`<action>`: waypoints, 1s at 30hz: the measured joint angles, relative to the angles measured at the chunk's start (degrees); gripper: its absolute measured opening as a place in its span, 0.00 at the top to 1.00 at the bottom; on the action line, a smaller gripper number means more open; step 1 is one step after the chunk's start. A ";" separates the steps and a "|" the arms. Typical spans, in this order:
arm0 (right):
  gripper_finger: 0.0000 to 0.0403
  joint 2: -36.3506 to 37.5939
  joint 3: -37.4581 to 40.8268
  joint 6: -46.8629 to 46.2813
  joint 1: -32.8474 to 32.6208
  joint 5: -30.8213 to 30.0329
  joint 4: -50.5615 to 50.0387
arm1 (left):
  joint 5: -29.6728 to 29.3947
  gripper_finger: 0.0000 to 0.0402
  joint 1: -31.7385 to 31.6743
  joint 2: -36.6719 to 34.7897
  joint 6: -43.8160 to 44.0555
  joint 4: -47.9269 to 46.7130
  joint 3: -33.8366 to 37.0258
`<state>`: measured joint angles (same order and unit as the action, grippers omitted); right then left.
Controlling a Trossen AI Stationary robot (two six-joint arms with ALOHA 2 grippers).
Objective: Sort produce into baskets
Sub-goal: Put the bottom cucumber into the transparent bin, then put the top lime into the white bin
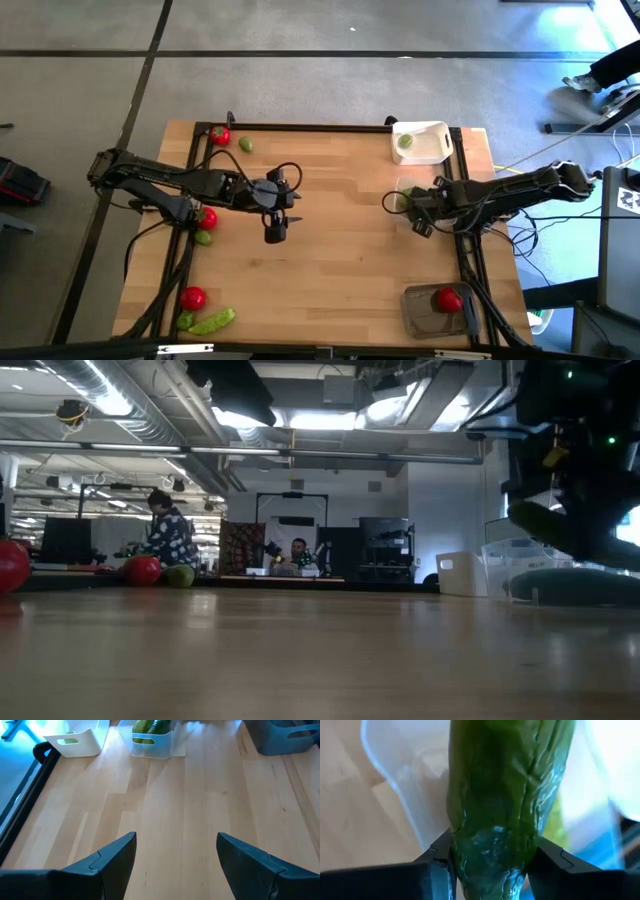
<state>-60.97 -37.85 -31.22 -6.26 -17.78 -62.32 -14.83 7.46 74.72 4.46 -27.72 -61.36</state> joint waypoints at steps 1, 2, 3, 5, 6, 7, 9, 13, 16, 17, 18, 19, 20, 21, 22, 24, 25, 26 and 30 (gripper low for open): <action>0.63 -0.02 0.54 0.22 0.21 1.37 0.74 | 0.00 0.33 0.00 0.00 -0.02 0.01 0.00; 0.63 -0.02 0.78 0.35 0.44 2.32 1.41 | 0.00 0.33 0.00 0.00 -0.02 0.00 0.00; 0.63 -0.02 0.84 0.38 0.43 2.85 2.08 | 0.00 0.33 0.00 0.00 -0.02 0.00 0.00; 0.63 -0.02 0.86 0.42 0.30 2.85 2.73 | 0.00 0.33 0.00 0.00 -0.02 0.00 0.00; 0.63 -0.02 0.86 0.65 0.30 2.90 2.75 | 0.01 0.33 0.00 0.00 -0.02 0.00 0.00; 0.63 -0.02 0.86 0.99 0.30 2.98 2.73 | 0.00 0.33 0.00 0.00 -0.02 0.00 0.00; 0.63 -0.02 0.86 1.07 0.30 2.87 2.75 | 0.01 0.33 0.00 0.00 -0.02 -0.02 0.00; 0.59 -0.02 0.86 1.07 0.30 2.88 2.75 | 0.02 0.33 0.00 0.00 0.01 -0.45 0.00; 0.53 -0.02 0.86 1.07 0.30 2.86 2.76 | 0.02 0.33 0.00 0.00 0.01 -0.42 0.00; 0.51 -0.02 0.86 1.07 0.30 2.77 2.77 | 0.02 0.33 0.00 0.00 0.03 -0.42 0.00; 0.48 -0.02 0.86 1.07 0.30 2.52 2.77 | 0.02 0.33 0.00 0.00 0.10 -0.40 0.00; 0.46 -0.02 0.86 1.07 0.30 2.37 2.75 | 0.02 0.33 0.00 0.00 0.14 -0.38 0.00; 0.44 -0.02 0.86 1.07 0.30 2.41 2.75 | 0.02 0.33 0.00 0.00 0.12 -0.37 0.00; 0.42 -0.02 0.86 1.07 0.30 2.41 2.74 | 0.02 0.33 0.00 0.00 0.09 -0.37 0.00; 0.40 -0.02 0.83 1.08 0.30 2.63 2.69 | 0.02 0.33 0.00 0.00 0.09 -0.37 0.00; 0.37 -0.04 0.22 1.49 0.30 3.04 2.10 | 0.02 0.33 0.00 0.00 0.09 -0.36 0.00; 0.36 -0.04 -0.33 1.50 0.30 3.14 1.79 | 0.02 0.33 0.00 0.00 0.09 -0.35 0.00; 0.36 -0.04 -0.94 1.51 0.30 3.28 1.11 | 0.02 0.33 0.00 0.00 0.08 -0.35 0.00; 0.36 -0.04 -4.79 0.98 0.30 3.33 -3.27 | 0.02 0.33 0.00 0.00 0.07 -0.33 0.00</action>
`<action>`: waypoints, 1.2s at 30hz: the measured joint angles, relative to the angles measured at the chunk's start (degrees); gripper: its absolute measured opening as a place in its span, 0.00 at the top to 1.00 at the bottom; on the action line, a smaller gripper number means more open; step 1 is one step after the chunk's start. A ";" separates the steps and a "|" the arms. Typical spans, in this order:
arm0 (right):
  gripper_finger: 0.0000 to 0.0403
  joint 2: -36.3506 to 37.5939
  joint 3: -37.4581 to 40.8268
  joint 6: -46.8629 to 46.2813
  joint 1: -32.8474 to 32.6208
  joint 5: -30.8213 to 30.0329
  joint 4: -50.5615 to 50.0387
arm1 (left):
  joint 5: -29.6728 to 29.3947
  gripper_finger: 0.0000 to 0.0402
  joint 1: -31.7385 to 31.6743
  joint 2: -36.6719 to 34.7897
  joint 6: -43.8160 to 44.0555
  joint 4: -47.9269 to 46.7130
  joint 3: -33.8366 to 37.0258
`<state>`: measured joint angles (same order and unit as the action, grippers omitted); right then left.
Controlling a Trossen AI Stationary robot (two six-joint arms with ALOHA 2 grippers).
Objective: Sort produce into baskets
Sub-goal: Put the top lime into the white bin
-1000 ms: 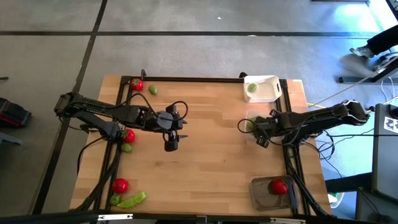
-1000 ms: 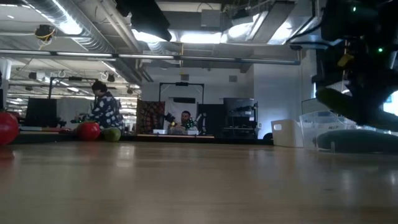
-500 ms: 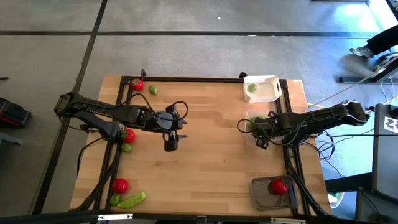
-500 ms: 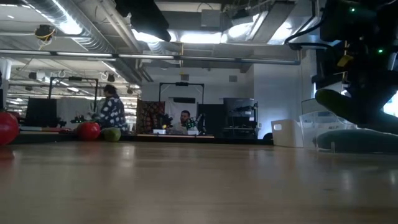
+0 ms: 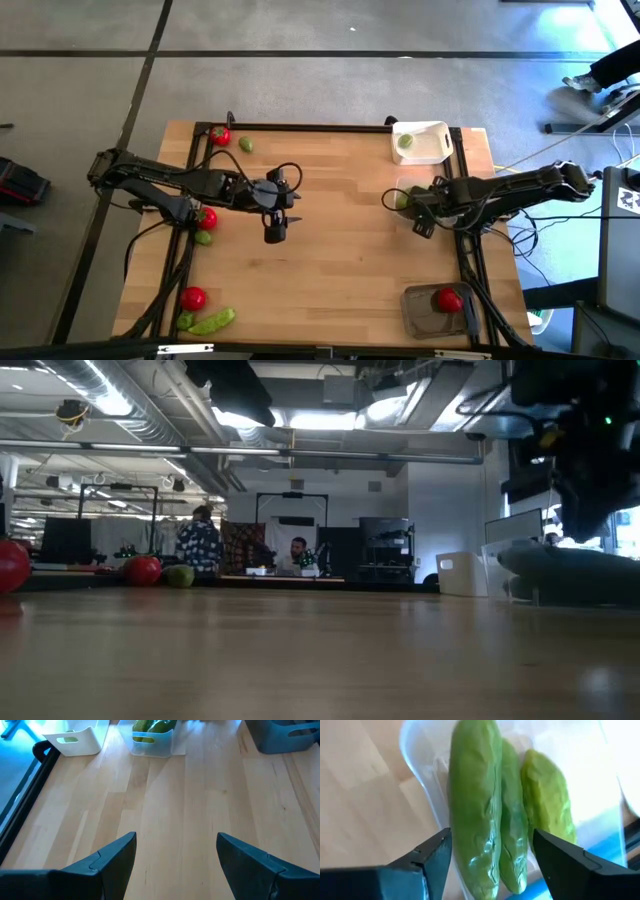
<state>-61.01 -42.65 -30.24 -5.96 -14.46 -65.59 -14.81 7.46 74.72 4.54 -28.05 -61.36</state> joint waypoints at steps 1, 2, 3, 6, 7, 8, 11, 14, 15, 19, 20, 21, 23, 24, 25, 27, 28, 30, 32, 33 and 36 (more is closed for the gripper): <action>0.37 0.00 -1.17 0.00 -0.02 -0.02 -0.46 | 0.00 0.33 0.00 0.00 0.00 0.00 0.00; 0.37 0.01 -2.20 -0.01 -0.02 -0.02 -0.56 | 0.00 0.33 0.00 0.00 0.00 0.00 0.00; 0.38 0.02 -3.19 0.02 -0.02 -0.08 -0.46 | 0.00 0.33 0.00 0.00 0.00 0.00 0.00; 0.40 0.04 -5.48 0.12 -0.02 -1.63 1.93 | 0.00 0.33 0.00 0.00 0.00 0.02 0.00; 0.41 0.04 -5.69 0.31 -0.02 -2.12 3.83 | 0.00 0.33 0.00 0.00 0.00 0.02 0.00; 0.41 0.04 -5.69 0.54 -0.02 -2.48 6.38 | 0.00 0.33 0.00 0.00 0.06 0.02 0.00; 0.42 0.00 -5.69 1.53 -0.02 -2.99 14.41 | 0.02 0.33 0.04 0.00 2.02 -0.10 0.00; 0.42 -0.88 -5.69 4.07 -0.02 -3.12 23.70 | 0.04 0.33 0.02 0.00 3.92 -0.67 0.00; 0.42 -1.19 -5.69 5.40 -0.02 -3.22 26.40 | 0.02 0.33 -0.10 0.00 4.27 -1.17 0.00; 0.42 -3.22 -5.69 10.57 -0.02 -3.45 36.45 | -2.98 0.33 -0.55 0.00 5.45 -3.46 0.00; 0.42 -3.85 -5.69 11.62 -0.02 -3.42 38.77 | -4.35 0.33 -0.76 0.00 5.81 -4.21 0.00; 0.42 -4.43 -5.69 12.66 -0.02 -3.42 40.77 | -5.86 0.33 -1.03 0.02 6.16 -5.16 0.00; 0.42 -5.87 -5.69 14.19 -0.04 -3.42 43.53 | -9.29 0.33 -2.09 0.02 7.40 -7.13 0.00; 0.42 -6.76 -5.69 14.70 -0.04 -3.41 45.29 | -11.00 0.33 -2.79 0.02 7.96 -7.82 0.00; 0.42 -7.65 -5.69 15.31 -0.04 -3.41 46.58 | -12.39 0.33 -3.60 0.02 8.71 -8.73 0.00; 0.42 -9.44 -5.69 15.98 -0.04 -3.41 48.88 | -13.82 0.33 -5.69 0.02 9.50 -10.77 0.00; 0.42 -10.30 -5.69 16.43 -0.04 -3.41 50.39 | -14.02 0.33 -6.79 0.02 9.87 -11.79 0.00; 0.42 -12.23 -5.69 17.31 -0.04 -3.43 52.12 | -14.24 0.33 -9.54 0.02 10.11 -13.52 0.00; 0.42 -13.75 -5.69 18.22 -0.04 -3.43 54.02 | -14.43 0.33 -12.50 0.02 10.12 -14.20 0.00; 0.42 -14.41 -5.69 18.57 -0.04 -3.41 54.60 | -14.47 0.33 -14.00 0.02 10.12 -14.47 0.00; 0.42 -15.83 -5.69 18.76 -0.04 -2.88 55.59 | -14.49 0.33 -18.76 0.02 10.12 -15.23 0.00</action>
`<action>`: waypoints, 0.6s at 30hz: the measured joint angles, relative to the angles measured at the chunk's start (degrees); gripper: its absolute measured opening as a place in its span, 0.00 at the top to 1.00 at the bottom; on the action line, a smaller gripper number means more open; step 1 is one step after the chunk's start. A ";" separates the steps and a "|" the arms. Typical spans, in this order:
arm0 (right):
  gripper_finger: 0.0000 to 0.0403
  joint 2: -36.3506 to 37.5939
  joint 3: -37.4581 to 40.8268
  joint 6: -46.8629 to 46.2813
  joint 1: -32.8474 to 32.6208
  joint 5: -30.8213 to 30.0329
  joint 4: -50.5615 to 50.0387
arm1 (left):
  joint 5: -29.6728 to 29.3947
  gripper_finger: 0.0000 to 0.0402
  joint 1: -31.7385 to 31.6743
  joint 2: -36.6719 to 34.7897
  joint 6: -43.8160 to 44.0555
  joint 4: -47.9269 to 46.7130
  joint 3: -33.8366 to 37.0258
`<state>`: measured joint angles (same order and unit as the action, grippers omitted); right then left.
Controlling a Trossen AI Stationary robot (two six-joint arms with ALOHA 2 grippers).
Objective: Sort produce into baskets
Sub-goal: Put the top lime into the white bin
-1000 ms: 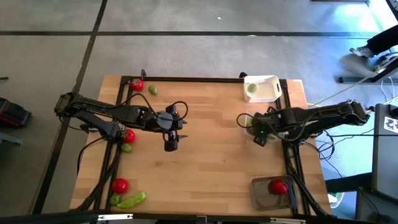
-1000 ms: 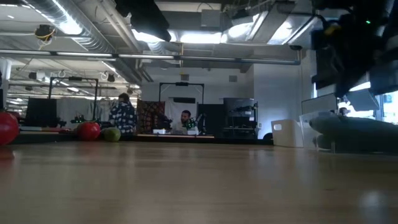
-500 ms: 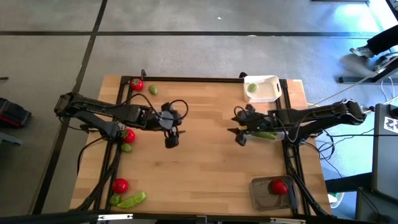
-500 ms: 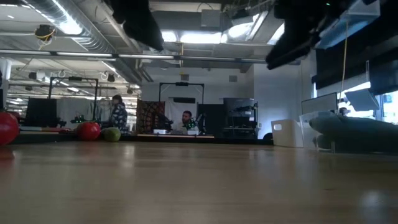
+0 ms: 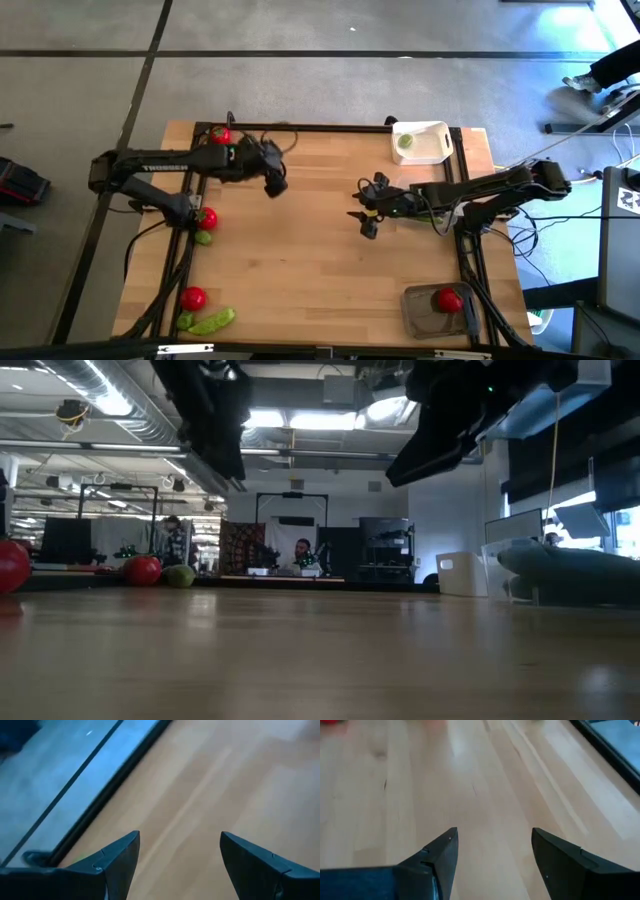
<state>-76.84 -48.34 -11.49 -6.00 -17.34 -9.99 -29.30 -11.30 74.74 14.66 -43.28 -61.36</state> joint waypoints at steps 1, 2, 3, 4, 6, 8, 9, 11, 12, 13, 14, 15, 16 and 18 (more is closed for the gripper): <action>0.42 -0.30 0.02 0.00 0.00 0.01 0.00 | -0.02 0.33 -1.73 0.00 0.00 0.01 0.00; 0.42 -0.54 0.01 0.00 0.00 0.00 0.19 | -0.02 0.33 -3.36 0.00 0.00 -0.04 0.00; 0.42 -0.73 0.02 0.00 0.00 0.02 0.24 | -0.03 0.33 -4.99 0.00 0.00 -0.16 0.00; 0.42 -0.78 0.01 0.00 0.00 0.02 0.11 | -0.04 0.33 -6.63 0.00 -0.01 -0.16 0.00; 0.42 -0.78 0.02 0.00 0.00 0.01 0.24 | -0.02 0.33 -9.79 0.00 -0.22 -0.16 0.00; 0.42 -0.82 0.02 0.00 0.00 -0.01 0.36 | -0.02 0.33 -12.86 0.08 -0.90 -0.12 0.00; 0.42 -0.85 0.02 0.00 0.00 0.00 0.55 | -0.02 0.33 -14.27 0.13 -1.44 -0.12 0.00; 0.42 -0.85 0.02 0.15 0.00 0.01 1.23 | -0.02 0.33 -17.05 0.13 -2.38 -0.01 0.00; 0.42 -0.85 0.01 0.33 0.02 -0.01 1.50 | -0.02 0.33 -18.27 0.13 -2.56 0.08 0.00; 0.42 -0.85 0.02 0.70 0.02 -0.01 1.57 | -0.02 0.33 -19.45 0.13 -2.57 0.16 0.00; 0.42 -0.85 0.02 1.12 0.02 -0.03 1.69 | -0.02 0.33 -20.62 0.13 -2.56 0.21 0.00; 0.42 -0.85 0.02 1.33 0.02 -0.04 2.07 | -0.02 0.33 -21.65 0.13 -2.56 0.26 0.00; 0.42 -0.85 0.01 1.47 0.02 -0.05 2.63 | -0.02 0.33 -22.64 0.21 -2.54 0.34 0.00; 0.42 -0.85 0.02 1.65 0.02 -0.07 3.27 | 0.01 0.33 -24.44 0.76 -2.48 0.54 0.00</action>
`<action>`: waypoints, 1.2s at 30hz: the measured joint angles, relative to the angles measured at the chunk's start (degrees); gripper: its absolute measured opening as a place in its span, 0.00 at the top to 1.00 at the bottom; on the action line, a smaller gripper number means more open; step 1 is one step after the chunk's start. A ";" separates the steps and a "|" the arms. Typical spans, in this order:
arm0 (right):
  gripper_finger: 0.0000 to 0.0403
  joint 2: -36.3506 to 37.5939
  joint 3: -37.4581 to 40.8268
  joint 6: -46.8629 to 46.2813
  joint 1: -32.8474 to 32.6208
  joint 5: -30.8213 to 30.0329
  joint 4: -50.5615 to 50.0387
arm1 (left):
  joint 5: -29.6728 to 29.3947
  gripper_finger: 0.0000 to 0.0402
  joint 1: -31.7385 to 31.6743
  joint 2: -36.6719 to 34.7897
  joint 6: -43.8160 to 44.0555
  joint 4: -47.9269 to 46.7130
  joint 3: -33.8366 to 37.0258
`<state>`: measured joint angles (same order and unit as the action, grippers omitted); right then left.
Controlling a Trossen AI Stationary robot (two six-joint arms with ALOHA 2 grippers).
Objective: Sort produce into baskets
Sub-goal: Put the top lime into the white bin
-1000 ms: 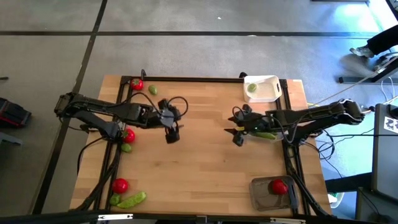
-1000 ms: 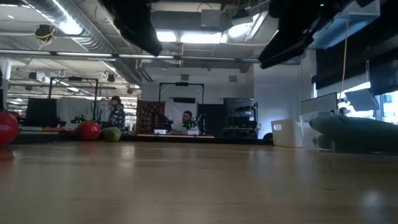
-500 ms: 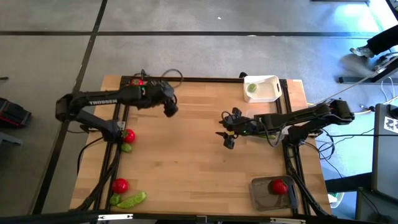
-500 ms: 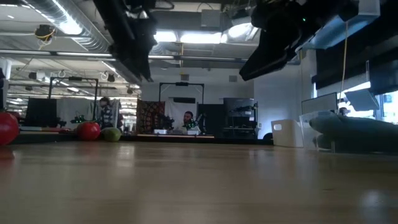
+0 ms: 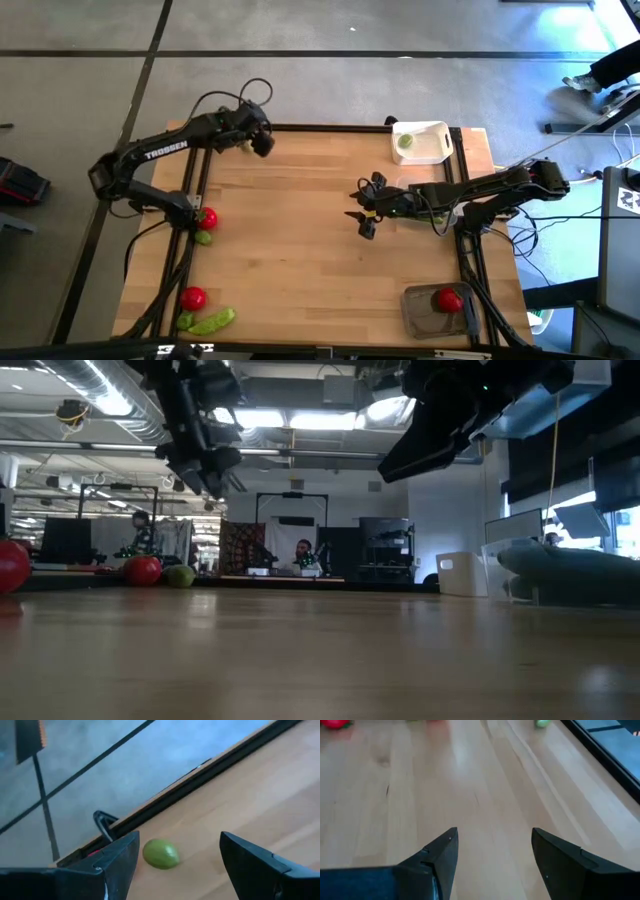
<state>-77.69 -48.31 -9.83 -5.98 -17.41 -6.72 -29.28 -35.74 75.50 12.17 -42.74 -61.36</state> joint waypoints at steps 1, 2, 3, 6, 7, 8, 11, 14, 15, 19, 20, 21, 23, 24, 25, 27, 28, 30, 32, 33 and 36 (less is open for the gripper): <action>0.42 0.00 0.00 0.23 0.00 0.00 0.09 | 0.05 0.33 -0.83 0.48 0.19 -0.09 0.00; 0.42 0.00 0.00 0.61 0.00 0.00 0.13 | 0.13 0.33 -1.60 1.08 0.54 -0.17 0.00; 0.42 0.00 0.00 0.93 0.00 -0.02 0.21 | 0.40 0.33 -2.32 1.84 0.82 -0.28 0.00; 0.42 0.00 0.00 1.19 0.00 -0.03 0.28 | 1.81 0.33 -4.14 5.01 0.93 -0.31 0.00; 0.42 0.00 0.00 1.20 0.00 -0.03 0.28 | 1.99 0.33 -4.58 6.19 0.93 -0.29 0.00; 0.42 0.00 0.00 1.21 0.00 -0.03 0.28 | 2.02 0.33 -5.10 7.40 0.89 -0.25 0.00; 0.42 0.00 0.00 1.21 0.00 -0.03 0.27 | 2.13 0.33 -6.61 10.98 0.91 -0.20 0.00; 0.42 0.00 0.00 1.21 0.00 -0.03 0.28 | 2.13 0.33 -8.15 14.36 0.93 -0.09 0.00; 0.42 0.00 0.00 1.21 0.00 -0.03 0.27 | 2.13 0.33 -8.70 15.46 0.98 -0.09 0.00; 0.42 0.00 0.00 1.21 0.00 -0.05 0.26 | 2.67 0.33 -10.75 19.22 1.22 -0.09 0.00; 0.42 0.00 0.00 1.21 0.00 -0.05 0.26 | 3.26 0.33 -11.22 19.99 1.24 -0.08 0.00; 0.42 0.00 0.00 1.21 0.00 -0.05 0.26 | 3.82 0.33 -11.62 20.73 1.24 -0.04 0.00; 0.42 0.00 0.00 1.21 0.00 -0.05 0.26 | 4.97 0.33 -12.24 22.05 1.17 0.20 0.00; 0.42 0.00 0.00 1.21 0.00 -0.06 0.25 | 5.03 0.33 -12.48 22.53 1.10 0.43 0.00; 0.42 0.00 0.00 1.21 0.00 -0.05 0.25 | 5.04 0.33 -12.66 22.88 1.05 0.58 0.00; 0.42 0.00 0.00 1.21 0.00 -0.06 0.25 | 5.54 0.33 -13.09 23.70 1.02 0.59 0.00; 0.42 0.00 0.00 1.21 0.00 -0.06 0.25 | 6.46 0.33 -13.34 24.01 1.00 0.57 0.00; 0.42 0.00 0.00 1.22 0.00 -0.07 0.24 | 8.28 0.33 -13.72 24.41 1.00 0.59 0.00; 0.42 0.00 0.00 1.32 0.00 -0.07 0.24 | 8.66 0.33 -14.11 24.79 1.00 0.59 0.00; 0.42 0.00 0.00 1.34 0.00 -0.07 0.24 | 8.62 0.33 -14.31 25.01 1.01 0.58 0.00; 0.42 0.00 0.00 1.34 0.00 -0.09 0.23 | 8.68 0.33 -14.71 25.20 0.98 0.59 0.00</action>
<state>-77.69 -48.31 -8.49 -5.98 -17.50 -6.49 -20.60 -50.45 100.71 13.15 -42.15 -61.36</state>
